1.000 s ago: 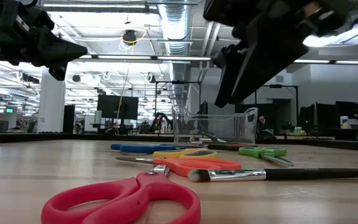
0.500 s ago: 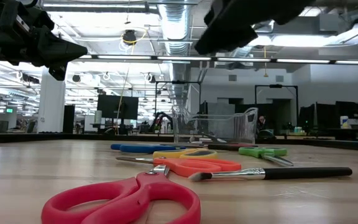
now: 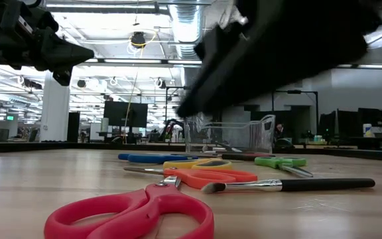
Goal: Pick & Place Paint Supplies
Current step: Put the eyeshadow brush into the transparent bin
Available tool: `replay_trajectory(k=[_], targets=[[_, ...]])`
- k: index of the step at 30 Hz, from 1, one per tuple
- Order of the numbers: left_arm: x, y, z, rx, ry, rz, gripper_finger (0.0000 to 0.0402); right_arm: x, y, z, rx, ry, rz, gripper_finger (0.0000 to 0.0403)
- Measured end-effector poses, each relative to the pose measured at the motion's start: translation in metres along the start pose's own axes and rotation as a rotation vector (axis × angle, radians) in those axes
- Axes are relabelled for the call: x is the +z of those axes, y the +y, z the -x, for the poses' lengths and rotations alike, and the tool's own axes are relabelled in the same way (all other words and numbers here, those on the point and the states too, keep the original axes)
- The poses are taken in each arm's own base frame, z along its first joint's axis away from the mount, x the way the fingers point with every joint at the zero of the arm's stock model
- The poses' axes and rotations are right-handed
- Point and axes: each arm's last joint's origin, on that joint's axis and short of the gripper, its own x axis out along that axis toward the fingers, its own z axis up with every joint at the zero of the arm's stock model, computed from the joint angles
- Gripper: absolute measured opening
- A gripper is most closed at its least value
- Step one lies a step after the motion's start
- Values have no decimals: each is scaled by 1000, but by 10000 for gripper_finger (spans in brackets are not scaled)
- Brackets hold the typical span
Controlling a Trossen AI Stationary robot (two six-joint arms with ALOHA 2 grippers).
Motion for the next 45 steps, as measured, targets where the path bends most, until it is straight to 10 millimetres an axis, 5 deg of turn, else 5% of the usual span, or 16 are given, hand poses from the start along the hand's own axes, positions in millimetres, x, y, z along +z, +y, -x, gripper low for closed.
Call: replay_trajectory(k=[7,30,45], targets=[[-2,0,-1,4,23,-2,0,-9,5,-23,-1,41,8,157],[-2,0,-2,5,27,-2,0,-19,0,-18,-95,163,-38,149],[-2,0,-2,5,27,-2,0,-21,-8,-21,-120,171,-68,49]])
